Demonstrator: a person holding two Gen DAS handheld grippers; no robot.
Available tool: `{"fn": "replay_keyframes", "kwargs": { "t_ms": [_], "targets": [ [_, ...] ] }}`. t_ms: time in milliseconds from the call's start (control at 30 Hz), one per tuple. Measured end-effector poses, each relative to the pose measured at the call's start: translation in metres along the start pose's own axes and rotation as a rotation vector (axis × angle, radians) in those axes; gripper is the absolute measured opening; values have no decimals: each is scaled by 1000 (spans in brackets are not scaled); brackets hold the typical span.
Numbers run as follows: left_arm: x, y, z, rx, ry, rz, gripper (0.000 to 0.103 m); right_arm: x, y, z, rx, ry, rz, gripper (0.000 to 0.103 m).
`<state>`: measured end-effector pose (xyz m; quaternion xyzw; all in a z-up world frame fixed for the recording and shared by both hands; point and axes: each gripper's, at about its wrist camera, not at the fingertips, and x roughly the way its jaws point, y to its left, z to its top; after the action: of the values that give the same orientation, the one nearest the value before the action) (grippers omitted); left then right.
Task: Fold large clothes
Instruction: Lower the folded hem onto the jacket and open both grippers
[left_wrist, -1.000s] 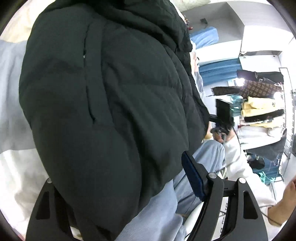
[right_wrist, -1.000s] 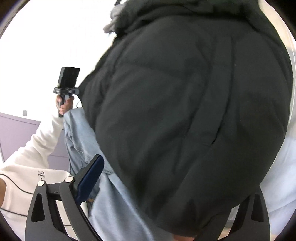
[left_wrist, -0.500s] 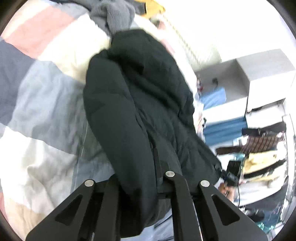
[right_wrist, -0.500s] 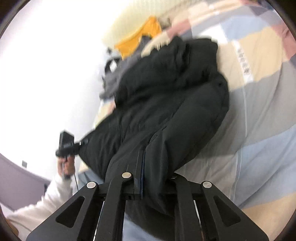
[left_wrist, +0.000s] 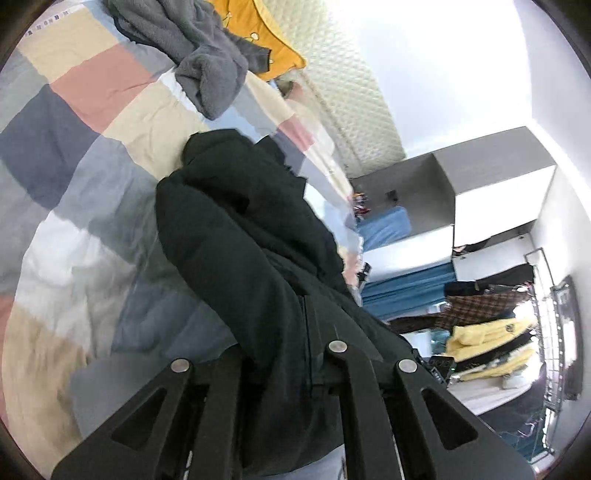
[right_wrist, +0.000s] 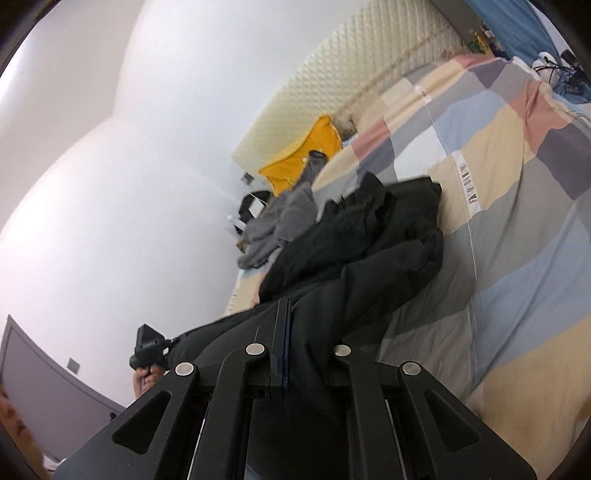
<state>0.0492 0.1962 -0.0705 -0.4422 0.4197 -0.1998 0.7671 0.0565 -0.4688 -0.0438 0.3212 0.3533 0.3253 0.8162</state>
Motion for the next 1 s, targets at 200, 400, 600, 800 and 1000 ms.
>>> {"fn": "replay_keyframes", "kwargs": {
  "t_ms": [200, 400, 600, 800, 1000],
  "targets": [
    [-35, -6, -26, -102, 31, 35, 7, -37, 40, -27, 13, -55, 26, 5],
    [-35, -8, -12, -122, 34, 33, 7, -34, 38, -20, 71, -68, -20, 5],
    [-27, -10, 21, -122, 8, 55, 7, -11, 22, 14, 115, -69, -48, 5],
    [-14, -31, 58, -68, -37, 99, 7, 13, 16, 51, 120, -93, -70, 5],
    [10, -39, 90, -55, -79, 146, 7, 50, -11, 89, 181, -105, -108, 5]
  ]
}}
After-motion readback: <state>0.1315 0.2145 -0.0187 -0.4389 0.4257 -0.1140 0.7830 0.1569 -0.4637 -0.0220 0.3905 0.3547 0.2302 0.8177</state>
